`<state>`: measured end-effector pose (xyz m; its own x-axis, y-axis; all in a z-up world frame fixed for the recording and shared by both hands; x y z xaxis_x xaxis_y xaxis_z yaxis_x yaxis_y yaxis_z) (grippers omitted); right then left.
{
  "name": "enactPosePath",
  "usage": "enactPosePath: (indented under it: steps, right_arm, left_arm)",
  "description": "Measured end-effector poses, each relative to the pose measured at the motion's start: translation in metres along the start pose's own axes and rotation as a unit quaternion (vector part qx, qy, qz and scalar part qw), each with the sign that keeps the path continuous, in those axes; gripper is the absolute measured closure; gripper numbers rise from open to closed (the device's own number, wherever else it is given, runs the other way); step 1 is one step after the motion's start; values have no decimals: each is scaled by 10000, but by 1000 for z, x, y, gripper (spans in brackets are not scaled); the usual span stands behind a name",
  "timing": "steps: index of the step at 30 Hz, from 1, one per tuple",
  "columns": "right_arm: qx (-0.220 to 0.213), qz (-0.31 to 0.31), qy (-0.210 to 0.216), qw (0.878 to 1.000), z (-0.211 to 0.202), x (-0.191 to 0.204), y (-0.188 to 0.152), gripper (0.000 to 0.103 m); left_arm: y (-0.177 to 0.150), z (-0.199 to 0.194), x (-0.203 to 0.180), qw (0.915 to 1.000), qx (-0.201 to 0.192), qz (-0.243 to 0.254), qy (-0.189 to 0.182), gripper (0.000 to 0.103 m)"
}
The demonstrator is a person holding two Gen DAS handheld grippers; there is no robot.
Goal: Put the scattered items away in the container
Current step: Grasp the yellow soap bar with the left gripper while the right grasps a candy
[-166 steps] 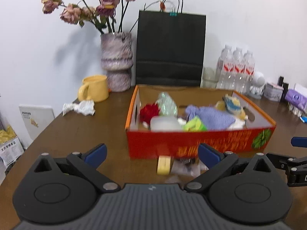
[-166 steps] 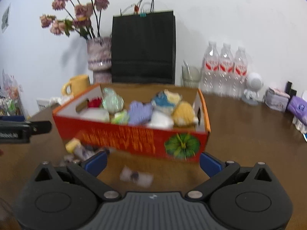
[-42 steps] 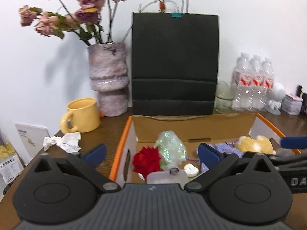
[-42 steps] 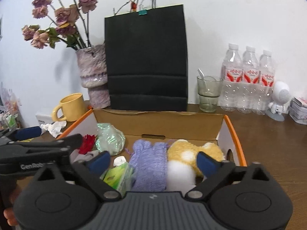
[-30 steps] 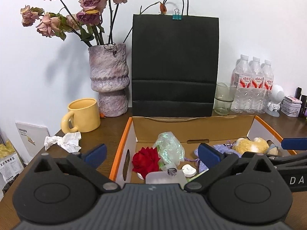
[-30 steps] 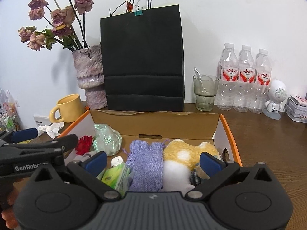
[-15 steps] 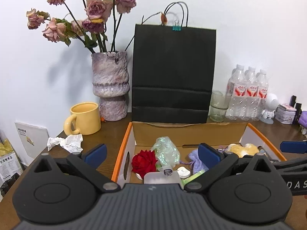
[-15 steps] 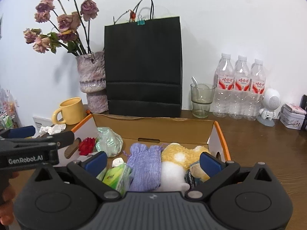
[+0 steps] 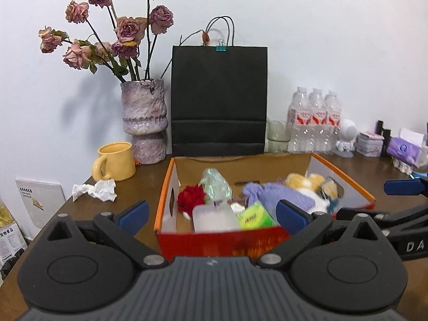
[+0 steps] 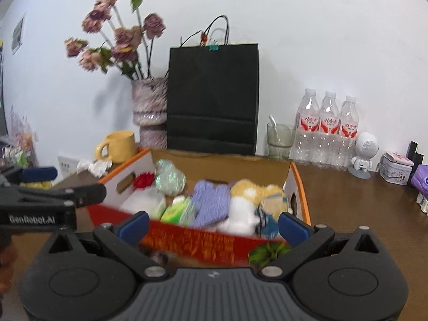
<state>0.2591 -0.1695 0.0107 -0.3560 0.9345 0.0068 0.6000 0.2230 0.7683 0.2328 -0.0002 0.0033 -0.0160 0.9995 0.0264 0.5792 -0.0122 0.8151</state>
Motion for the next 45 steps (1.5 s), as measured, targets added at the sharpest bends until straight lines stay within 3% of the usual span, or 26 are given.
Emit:
enactPosePath:
  steps: [16,25,31,36,39,41,45]
  right_arm:
    - [727,50,71,9973,13,11,-72,0]
    - [942,31,31,9955,24,10,-87,3]
    - [982,27,95,9951,35,13,-85,8]
    - [871,13,199,9960,44,22,-68,18]
    - [872,-24,296,9957,54,31,-55,24]
    - [889,-80,308,9955,63,38,-47,29]
    - [943,-69,362,9949,79,49,-38,37]
  left_arm:
    - [-69,5,2,9967,811,28,-74,0]
    - [-81,19,16,9934,1135,-185,42,0]
    - [-76,39,13,9927,1207,-41,11,2]
    - [-65,64,13,9912,1319,-105,-14,15]
    - [-62,79,11,9888,1457,-191,-264,33]
    - [-62,87,11,9872,1546,-220,-340,51]
    - [-60,94,13,9865,1561,-200,-452,68]
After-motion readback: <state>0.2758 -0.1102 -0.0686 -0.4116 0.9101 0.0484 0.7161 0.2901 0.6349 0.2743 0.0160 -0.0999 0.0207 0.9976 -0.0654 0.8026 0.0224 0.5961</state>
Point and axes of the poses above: each gripper's, at about its wrist camera, not at the fingertips, and z roughly the way its jaws point, x to its left, y to its top, the point moved 9 cm from there along z, roughly the way its jaws point, and after that the axes turned 13 degrees about x, right-handed, at the moved point
